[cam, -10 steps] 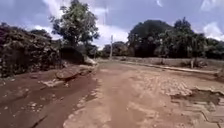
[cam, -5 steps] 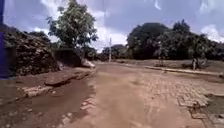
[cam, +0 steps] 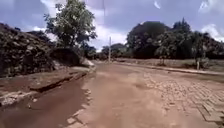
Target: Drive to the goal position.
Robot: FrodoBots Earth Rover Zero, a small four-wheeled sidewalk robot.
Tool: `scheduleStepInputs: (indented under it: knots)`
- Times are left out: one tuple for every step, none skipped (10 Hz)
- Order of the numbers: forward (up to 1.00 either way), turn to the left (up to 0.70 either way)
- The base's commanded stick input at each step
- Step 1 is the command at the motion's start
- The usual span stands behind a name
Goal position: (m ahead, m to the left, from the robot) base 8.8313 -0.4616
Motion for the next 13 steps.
scheduleStepInputs:
  knots:
    - [1.0, 0.0]
    - [1.0, 0.0]
    - [1.0, 0.0]
    - [1.0, 0.0]
    - [1.0, 0.0]
    - [1.0, 0.0]
    - [1.0, 0.0]
    - [1.0, 0.25]
    - [1.0, 0.0]
    - [1.0, 0.0]
    - [1.0, 0.0]
    - [1.0, 0.0]
    - [1.0, 0.0]
